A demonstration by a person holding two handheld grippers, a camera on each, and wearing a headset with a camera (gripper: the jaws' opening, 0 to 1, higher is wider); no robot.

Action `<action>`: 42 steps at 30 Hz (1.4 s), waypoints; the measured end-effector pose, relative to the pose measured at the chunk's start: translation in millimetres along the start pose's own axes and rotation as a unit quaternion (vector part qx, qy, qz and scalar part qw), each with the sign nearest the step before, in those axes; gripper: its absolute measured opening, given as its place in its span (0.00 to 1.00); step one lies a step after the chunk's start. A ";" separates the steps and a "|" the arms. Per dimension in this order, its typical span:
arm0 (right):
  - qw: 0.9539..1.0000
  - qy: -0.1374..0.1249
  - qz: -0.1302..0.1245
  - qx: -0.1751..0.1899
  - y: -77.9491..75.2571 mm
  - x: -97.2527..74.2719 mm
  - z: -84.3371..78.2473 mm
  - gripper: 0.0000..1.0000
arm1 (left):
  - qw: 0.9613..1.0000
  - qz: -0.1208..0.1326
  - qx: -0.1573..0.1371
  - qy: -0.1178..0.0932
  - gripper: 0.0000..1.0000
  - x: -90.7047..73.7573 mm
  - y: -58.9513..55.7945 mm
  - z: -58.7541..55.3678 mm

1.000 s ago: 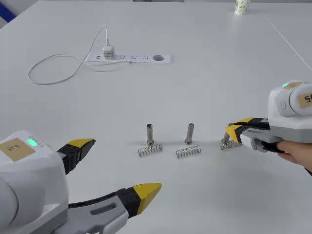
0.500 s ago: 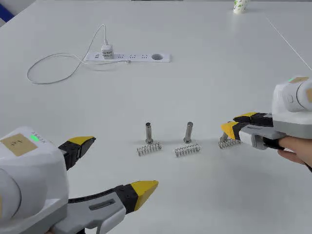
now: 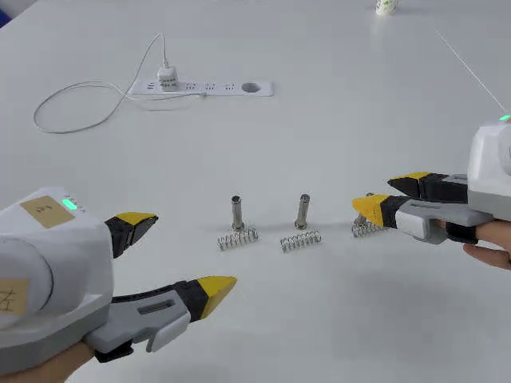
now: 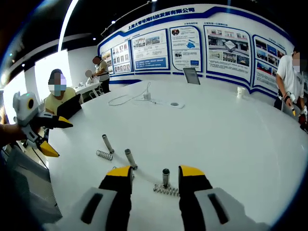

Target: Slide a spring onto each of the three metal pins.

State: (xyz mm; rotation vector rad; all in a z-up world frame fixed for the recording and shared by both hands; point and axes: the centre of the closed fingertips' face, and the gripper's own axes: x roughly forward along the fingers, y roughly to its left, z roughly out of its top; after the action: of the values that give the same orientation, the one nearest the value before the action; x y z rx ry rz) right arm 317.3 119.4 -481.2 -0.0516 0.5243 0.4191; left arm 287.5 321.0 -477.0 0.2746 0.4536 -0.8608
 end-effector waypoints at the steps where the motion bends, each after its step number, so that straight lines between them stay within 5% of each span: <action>1: 1.000 -0.001 0.003 -0.001 1.3 -0.8 0.1 0.41 | 1.000 -0.002 0.001 0.002 0.64 1.5 0.4 -0.4; 17: 0.999 -0.017 0.036 -0.007 14.1 -13.4 -3.4 0.43 | 0.998 -0.040 0.036 0.033 0.47 38.4 7.1 -17.1; 33: 0.997 0.001 0.075 -0.012 32.3 -15.6 -17.9 0.47 | 0.994 -0.072 0.057 0.059 0.36 71.7 15.8 -36.4; 42: 0.997 0.012 0.076 -0.014 34.1 -15.0 -23.7 0.47 | 0.991 -0.089 0.066 0.071 0.27 84.0 16.0 -42.7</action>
State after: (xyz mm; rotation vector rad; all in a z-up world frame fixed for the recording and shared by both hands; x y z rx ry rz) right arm 280.6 141.4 -492.3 -0.0448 0.5486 0.5761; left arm 335.9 292.7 -554.4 0.4242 0.5597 -1.0519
